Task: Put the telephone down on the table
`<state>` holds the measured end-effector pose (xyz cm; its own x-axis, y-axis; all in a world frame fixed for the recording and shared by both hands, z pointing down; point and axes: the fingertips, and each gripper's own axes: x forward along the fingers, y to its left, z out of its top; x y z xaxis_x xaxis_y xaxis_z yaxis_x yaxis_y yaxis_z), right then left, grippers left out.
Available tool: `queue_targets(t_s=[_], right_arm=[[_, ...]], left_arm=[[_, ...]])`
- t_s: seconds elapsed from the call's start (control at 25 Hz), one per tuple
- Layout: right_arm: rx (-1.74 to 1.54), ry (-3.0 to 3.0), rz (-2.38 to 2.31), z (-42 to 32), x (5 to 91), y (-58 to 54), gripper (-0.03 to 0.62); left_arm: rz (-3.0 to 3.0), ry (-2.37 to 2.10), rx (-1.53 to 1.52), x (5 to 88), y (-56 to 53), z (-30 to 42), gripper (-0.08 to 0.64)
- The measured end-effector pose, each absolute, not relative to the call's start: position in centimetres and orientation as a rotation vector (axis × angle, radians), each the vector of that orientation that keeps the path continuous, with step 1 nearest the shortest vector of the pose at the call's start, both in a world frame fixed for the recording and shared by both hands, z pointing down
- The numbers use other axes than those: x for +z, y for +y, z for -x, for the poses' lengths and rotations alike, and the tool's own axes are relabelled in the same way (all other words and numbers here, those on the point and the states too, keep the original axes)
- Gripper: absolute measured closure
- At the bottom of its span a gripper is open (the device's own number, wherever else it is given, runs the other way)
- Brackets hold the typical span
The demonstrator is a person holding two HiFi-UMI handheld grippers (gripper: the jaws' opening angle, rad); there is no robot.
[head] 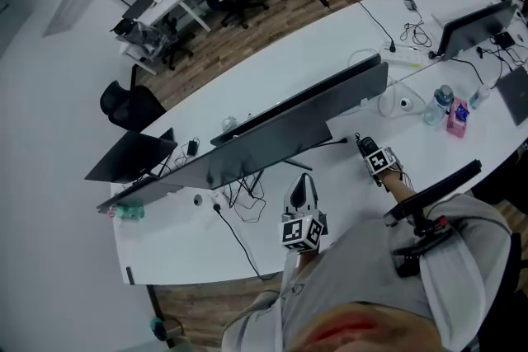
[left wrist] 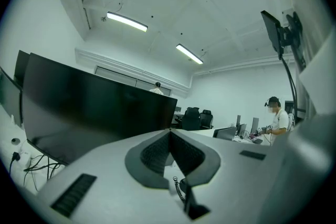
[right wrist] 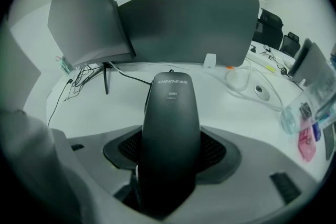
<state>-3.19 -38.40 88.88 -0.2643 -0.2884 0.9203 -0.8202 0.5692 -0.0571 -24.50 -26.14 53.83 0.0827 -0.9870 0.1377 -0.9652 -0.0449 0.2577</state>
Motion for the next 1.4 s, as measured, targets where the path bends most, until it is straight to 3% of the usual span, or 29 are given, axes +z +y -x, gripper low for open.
queue_targets(t_s=[0.28, 0.88, 1.28, 1.4], right_arm=[[0.724, -1.829, -0.835, 4.6, 94.5, -38.3, 0.31], [0.781, -1.814, -0.76, 6.0, 96.2, -38.5, 0.31], [0.679, -1.853, -0.714, 7.1, 96.2, -38.2, 0.305], [0.692, -1.798, -0.71, 6.0, 95.6, -38.0, 0.278]], left_arm=[[-2.053, -1.951, -0.085, 54.8, -27.5, 25.7, 0.549], [-2.124, -1.915, -0.103, 55.4, -31.0, 24.7, 0.549], [-2.079, -2.006, -0.123, 53.5, -27.6, 25.8, 0.549], [-2.075, -2.031, -0.115, 53.2, -26.3, 26.1, 0.549]])
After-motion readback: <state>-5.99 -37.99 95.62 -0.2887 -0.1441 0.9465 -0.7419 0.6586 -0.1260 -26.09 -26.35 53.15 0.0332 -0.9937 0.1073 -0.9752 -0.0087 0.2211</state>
